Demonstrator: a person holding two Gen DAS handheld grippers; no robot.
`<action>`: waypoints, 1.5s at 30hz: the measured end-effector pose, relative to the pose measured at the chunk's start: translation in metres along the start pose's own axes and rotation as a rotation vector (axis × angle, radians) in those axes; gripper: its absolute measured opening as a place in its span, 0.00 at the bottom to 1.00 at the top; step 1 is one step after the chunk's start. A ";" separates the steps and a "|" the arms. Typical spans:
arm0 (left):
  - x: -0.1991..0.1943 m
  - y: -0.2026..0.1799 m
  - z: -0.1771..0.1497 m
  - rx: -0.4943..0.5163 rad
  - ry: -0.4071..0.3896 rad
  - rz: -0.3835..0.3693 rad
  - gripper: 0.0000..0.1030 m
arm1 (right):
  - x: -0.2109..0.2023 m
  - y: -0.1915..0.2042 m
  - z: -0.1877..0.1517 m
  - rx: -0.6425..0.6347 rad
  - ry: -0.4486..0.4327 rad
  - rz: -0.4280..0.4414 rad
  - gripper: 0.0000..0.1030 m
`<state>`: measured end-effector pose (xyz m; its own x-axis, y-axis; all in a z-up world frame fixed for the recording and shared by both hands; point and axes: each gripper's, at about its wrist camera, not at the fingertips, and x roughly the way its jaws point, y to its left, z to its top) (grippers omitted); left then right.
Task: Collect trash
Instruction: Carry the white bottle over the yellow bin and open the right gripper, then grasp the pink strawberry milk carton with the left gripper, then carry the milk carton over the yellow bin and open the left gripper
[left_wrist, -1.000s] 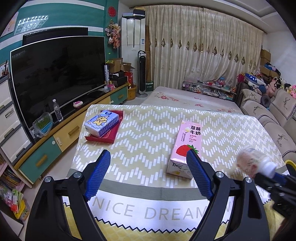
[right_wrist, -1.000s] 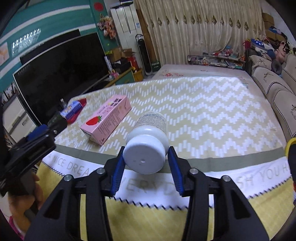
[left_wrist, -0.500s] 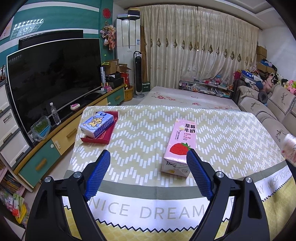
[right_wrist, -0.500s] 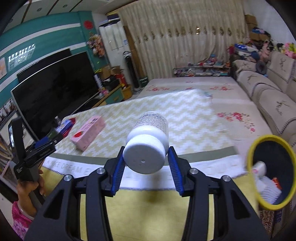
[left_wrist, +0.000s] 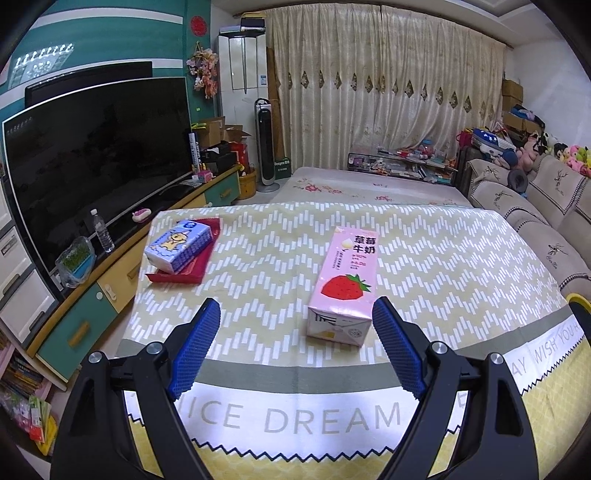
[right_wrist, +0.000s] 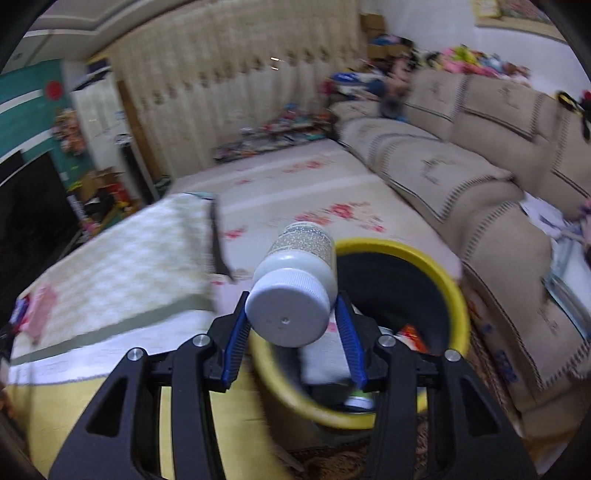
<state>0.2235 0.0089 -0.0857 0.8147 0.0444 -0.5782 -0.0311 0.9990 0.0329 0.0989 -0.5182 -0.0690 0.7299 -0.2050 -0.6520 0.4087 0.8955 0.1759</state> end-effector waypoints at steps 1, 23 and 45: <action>0.001 -0.001 0.000 0.006 0.002 0.002 0.81 | 0.007 -0.010 -0.001 0.010 0.008 -0.028 0.42; 0.012 -0.024 -0.003 0.073 0.064 -0.056 0.85 | 0.046 -0.035 -0.012 0.046 0.037 -0.139 0.58; 0.068 -0.025 0.013 0.036 0.190 -0.107 0.50 | 0.029 -0.018 -0.007 0.042 0.013 -0.032 0.61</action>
<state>0.2878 -0.0129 -0.1152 0.6886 -0.0574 -0.7228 0.0727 0.9973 -0.0099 0.1086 -0.5377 -0.0962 0.7089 -0.2280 -0.6674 0.4548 0.8710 0.1855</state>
